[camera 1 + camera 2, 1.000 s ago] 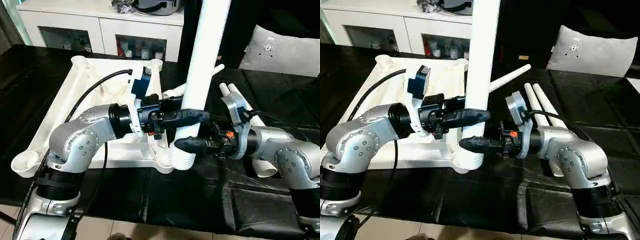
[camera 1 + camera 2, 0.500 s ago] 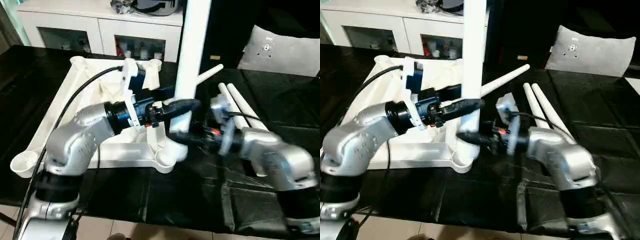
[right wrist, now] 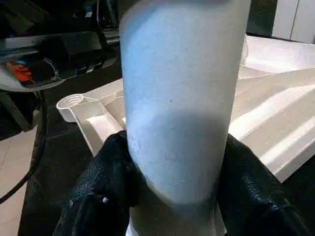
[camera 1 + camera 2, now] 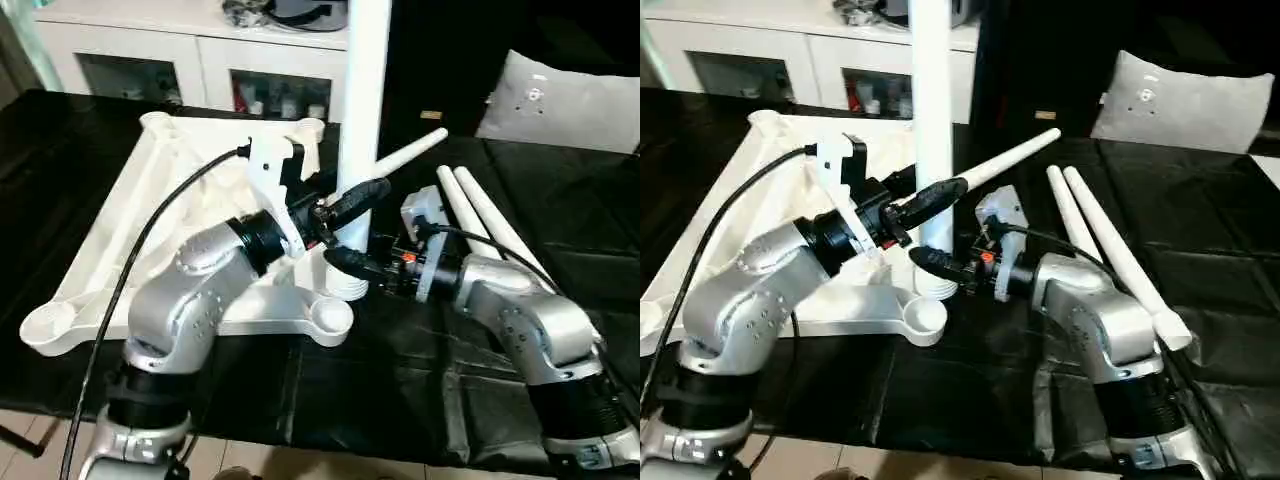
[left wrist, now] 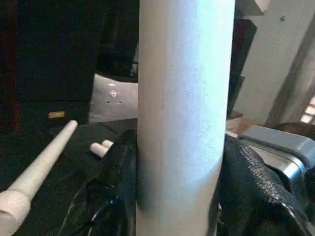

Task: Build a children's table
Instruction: Insert table leg to table base

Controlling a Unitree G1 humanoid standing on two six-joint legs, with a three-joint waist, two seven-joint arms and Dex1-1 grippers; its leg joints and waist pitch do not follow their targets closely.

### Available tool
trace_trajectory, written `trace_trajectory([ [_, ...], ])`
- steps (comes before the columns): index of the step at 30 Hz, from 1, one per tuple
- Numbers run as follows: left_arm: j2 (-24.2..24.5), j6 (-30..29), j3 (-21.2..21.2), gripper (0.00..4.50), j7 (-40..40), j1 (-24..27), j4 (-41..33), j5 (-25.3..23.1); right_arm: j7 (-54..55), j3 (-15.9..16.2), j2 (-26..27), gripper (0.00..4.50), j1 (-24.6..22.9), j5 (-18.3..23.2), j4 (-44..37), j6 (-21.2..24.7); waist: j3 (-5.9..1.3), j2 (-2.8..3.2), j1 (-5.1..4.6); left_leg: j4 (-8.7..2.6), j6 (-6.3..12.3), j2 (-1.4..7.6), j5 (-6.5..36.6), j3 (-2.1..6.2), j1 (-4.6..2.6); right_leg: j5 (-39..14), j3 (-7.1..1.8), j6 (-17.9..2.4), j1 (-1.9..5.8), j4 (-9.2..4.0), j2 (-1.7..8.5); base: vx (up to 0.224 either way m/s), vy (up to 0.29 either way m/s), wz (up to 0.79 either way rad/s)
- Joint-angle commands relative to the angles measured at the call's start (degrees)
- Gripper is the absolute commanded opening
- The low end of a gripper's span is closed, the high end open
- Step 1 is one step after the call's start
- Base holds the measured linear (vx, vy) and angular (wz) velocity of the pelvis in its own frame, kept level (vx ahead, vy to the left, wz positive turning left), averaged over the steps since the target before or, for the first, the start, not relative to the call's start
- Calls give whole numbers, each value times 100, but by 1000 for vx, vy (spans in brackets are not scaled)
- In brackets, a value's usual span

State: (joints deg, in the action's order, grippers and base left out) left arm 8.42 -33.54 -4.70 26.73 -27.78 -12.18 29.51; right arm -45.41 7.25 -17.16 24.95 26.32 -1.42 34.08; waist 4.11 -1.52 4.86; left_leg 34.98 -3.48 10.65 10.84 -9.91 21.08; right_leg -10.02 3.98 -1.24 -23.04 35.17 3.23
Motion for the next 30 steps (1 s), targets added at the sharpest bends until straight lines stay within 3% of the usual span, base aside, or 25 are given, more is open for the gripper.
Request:
trace_trajectory([
  [1, -25, -15, 3, 200, -118, 20, -78, -67, 56, -21, -1, 194, 18, -48, -7, -132, -443, -9, -20, -385, -12, 230, 790, 70, -36, -1600, -301, -730, 315, -450, 436, 0, 0, 0],
  [13, -122, -267, 158, 187, -393, -94, 20, -2, 182, -69, 45, 194, 86, -117, 46, -106, -438, -4, -25, -384, -15, 226, 818, 68, -43, -1530, -298, -768, 312, -451, 431, 0, 0, 0],
  [14, -109, -409, 225, 186, -456, -180, 86, 40, 168, -114, 29, 249, 113, -69, 65, -47, -441, 1, -25, -381, -20, 224, 832, 65, -50, -1571, -298, -761, 309, -449, 428, 0, 0, 0],
  [16, -97, -518, 275, 186, -513, -240, 128, 66, 163, -154, 13, 263, 131, -32, 79, 1, -439, 3, -19, -384, -18, 221, 830, 68, -54, -1595, -297, -751, 305, -455, 428, 0, 0, 0],
  [22, -147, -854, 574, 186, -702, -507, 344, 300, -144, -528, -122, 310, 154, 681, -116, 660, -463, -18, 1, -363, 76, 206, 669, 67, -41, -1438, -290, -750, 331, -439, 421, 0, 0, 0],
  [25, -132, -1006, 707, 186, -615, -580, 363, 515, -287, -773, -267, 336, 166, 1024, -196, 915, -466, 3, 12, -359, 97, 208, 614, 69, -38, -1337, -287, -809, 334, -428, 424, 0, 0, 0],
  [30, -13, -1211, 718, 186, -322, -646, 310, 756, -391, -873, -505, 370, 271, 1026, -63, 1040, -461, -5, 24, -354, 61, 199, 670, 59, -49, -1494, -278, -827, 325, -446, 424, 0, 0, 0],
])
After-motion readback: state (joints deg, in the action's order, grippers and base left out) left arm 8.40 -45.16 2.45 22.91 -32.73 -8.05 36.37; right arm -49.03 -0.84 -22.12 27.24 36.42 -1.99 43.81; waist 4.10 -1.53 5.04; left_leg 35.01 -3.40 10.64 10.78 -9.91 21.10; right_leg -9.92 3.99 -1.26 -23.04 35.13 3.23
